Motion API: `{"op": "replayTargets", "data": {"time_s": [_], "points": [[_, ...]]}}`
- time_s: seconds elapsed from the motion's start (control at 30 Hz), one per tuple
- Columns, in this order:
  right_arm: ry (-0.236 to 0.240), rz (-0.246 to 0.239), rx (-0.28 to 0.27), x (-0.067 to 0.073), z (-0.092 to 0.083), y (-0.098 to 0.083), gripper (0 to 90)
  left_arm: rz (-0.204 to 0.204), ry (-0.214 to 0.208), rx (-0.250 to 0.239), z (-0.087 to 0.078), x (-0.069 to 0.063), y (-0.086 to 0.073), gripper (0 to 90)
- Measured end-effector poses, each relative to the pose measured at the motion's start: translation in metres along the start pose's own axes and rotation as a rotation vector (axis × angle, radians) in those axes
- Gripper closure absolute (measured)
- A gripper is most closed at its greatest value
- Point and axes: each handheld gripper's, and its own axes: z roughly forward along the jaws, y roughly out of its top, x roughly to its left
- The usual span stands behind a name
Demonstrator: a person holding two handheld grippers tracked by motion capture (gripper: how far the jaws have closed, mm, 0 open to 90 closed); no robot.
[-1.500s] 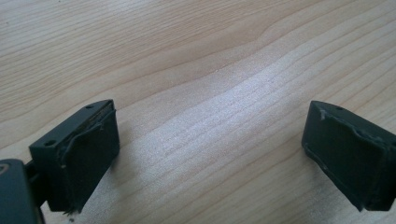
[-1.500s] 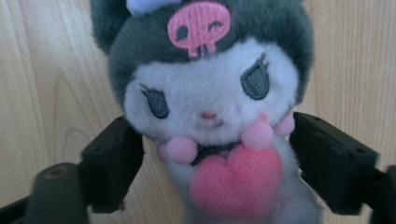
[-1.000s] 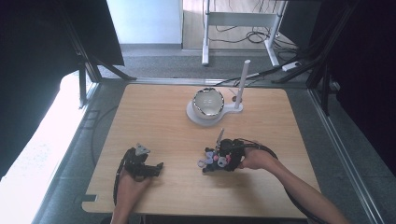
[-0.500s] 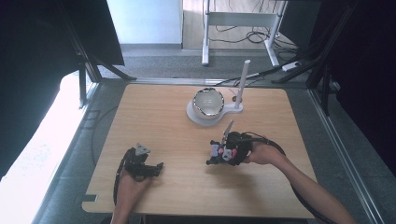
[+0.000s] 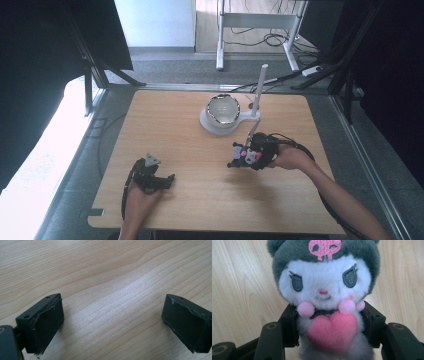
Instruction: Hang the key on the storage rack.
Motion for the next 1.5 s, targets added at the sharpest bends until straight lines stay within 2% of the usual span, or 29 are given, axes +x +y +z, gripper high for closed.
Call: {"op": "replayTargets", "data": {"time_s": [0.3, 1.03, 1.5], "points": [[-0.016, 0.045, -0.017, -0.014, -0.016, -0.007, 43.0, -0.006, 0.0, -0.002, 0.0, 0.0, 0.0, 4.1], [-0.09, 0.171, -0.049, -0.066, -0.062, -0.026, 43.2, -0.001, 0.0, 0.0, 0.0, 0.0, 0.0, 4.1], [-0.132, 0.285, -0.063, -0.099, -0.088, -0.037, 43.2, -0.007, 0.0, -0.002, 0.0, 0.0, 0.0, 4.1]]}}
